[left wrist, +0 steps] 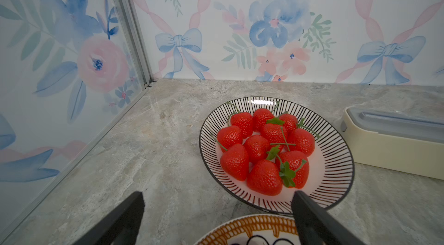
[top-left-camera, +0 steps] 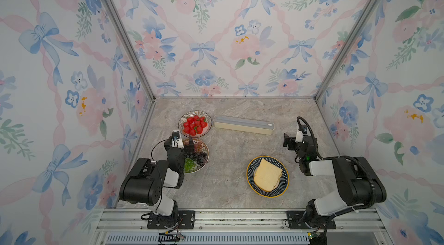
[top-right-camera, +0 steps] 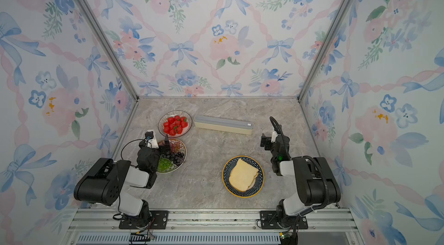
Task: Wrap the plate with plastic wrap
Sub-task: Move the plate to the center of the board.
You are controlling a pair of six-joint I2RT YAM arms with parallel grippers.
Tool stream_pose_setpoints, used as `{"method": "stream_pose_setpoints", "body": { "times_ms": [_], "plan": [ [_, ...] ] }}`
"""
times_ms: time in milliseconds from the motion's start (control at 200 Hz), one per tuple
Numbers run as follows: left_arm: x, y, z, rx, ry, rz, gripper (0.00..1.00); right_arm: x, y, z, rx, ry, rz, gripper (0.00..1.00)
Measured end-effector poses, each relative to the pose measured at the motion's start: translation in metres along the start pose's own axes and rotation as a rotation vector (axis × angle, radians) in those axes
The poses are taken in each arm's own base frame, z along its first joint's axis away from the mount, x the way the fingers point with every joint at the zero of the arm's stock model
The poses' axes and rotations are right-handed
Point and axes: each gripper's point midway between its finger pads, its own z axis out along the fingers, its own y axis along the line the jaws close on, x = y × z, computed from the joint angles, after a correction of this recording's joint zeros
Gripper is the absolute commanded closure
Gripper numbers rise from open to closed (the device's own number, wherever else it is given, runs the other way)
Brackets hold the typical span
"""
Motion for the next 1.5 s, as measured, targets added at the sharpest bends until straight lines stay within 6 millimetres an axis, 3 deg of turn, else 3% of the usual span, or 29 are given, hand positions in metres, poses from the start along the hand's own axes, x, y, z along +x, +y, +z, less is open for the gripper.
{"method": "stream_pose_setpoints", "body": {
  "times_ms": [1050,1220,1320,1500],
  "plan": [
    [0.000,-0.001,0.000,0.005,-0.001,-0.001,0.02,0.000,0.000,0.000,-0.002,0.000,0.001,0.03],
    [-0.025,0.011,-0.006,-0.051,-0.059,-0.036,0.02,-0.002,-0.001,-0.004,0.001,0.009,0.004,0.03],
    [-0.049,0.016,-0.014,-0.068,-0.117,-0.062,0.02,-0.020,-0.007,-0.014,0.018,0.001,0.016,0.03],
    [-0.086,0.011,-0.016,-0.030,-0.162,-0.186,0.02,-0.090,-0.009,-0.034,0.019,-0.048,0.072,0.03]
  ]
}}
